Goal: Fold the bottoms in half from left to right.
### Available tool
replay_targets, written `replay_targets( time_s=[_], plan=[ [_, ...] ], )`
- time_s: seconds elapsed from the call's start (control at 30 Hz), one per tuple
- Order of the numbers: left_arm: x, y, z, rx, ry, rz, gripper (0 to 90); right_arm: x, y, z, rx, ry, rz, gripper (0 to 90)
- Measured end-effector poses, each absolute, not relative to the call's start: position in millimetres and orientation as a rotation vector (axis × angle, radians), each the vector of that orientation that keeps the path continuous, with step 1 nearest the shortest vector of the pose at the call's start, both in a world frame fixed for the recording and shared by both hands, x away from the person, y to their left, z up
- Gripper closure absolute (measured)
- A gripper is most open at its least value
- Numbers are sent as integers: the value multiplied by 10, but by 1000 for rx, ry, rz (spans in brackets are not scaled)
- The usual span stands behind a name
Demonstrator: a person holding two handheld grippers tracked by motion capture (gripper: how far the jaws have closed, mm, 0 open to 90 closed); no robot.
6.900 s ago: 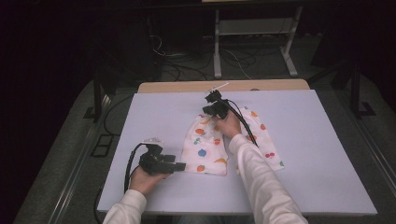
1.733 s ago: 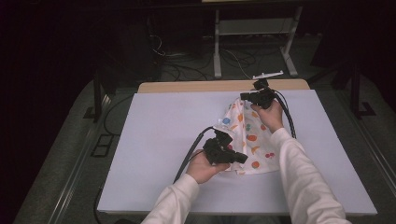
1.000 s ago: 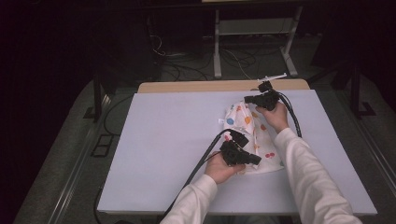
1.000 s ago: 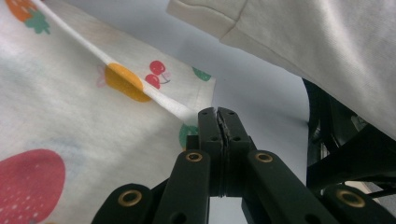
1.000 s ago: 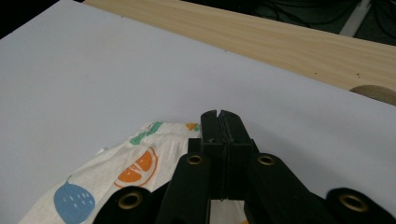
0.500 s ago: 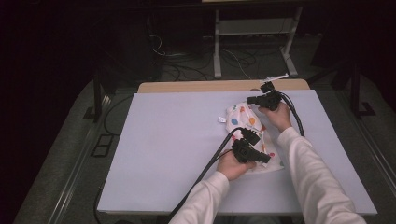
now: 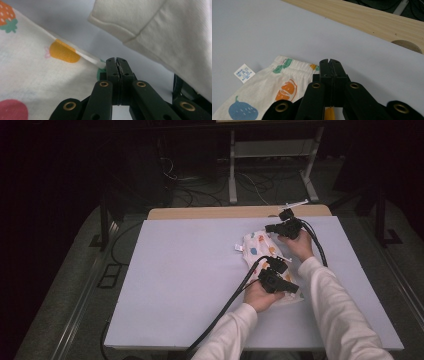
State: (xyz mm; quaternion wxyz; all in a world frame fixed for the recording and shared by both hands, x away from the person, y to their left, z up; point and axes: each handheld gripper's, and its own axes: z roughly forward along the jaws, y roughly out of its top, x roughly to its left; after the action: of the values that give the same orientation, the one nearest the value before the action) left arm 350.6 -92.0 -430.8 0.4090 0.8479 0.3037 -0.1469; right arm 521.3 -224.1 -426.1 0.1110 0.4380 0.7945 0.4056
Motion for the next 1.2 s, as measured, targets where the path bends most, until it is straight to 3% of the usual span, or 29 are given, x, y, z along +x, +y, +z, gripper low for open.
replay_targets(
  time_s=[0.7,0.8,0.83,1.07,1.2],
  plan=[
    [3566,-1042,-4450,2106,806,-424,892,5218,-2290,-4295,1284,2321,1183,877],
    [3571,-1049,-4473,2094,811,-433,876,5220,-2292,-4310,1300,2322,1183,869],
    [3570,-1048,-4469,2089,799,-432,831,5218,-2296,-4311,1309,2319,1193,850],
    [3462,-1030,-4364,2117,760,-186,463,5127,-2314,-4265,1330,2255,1188,423],
    [3467,-953,-4320,2130,729,-172,314,5066,-2354,-4220,1330,2253,1216,164]
  ],
)
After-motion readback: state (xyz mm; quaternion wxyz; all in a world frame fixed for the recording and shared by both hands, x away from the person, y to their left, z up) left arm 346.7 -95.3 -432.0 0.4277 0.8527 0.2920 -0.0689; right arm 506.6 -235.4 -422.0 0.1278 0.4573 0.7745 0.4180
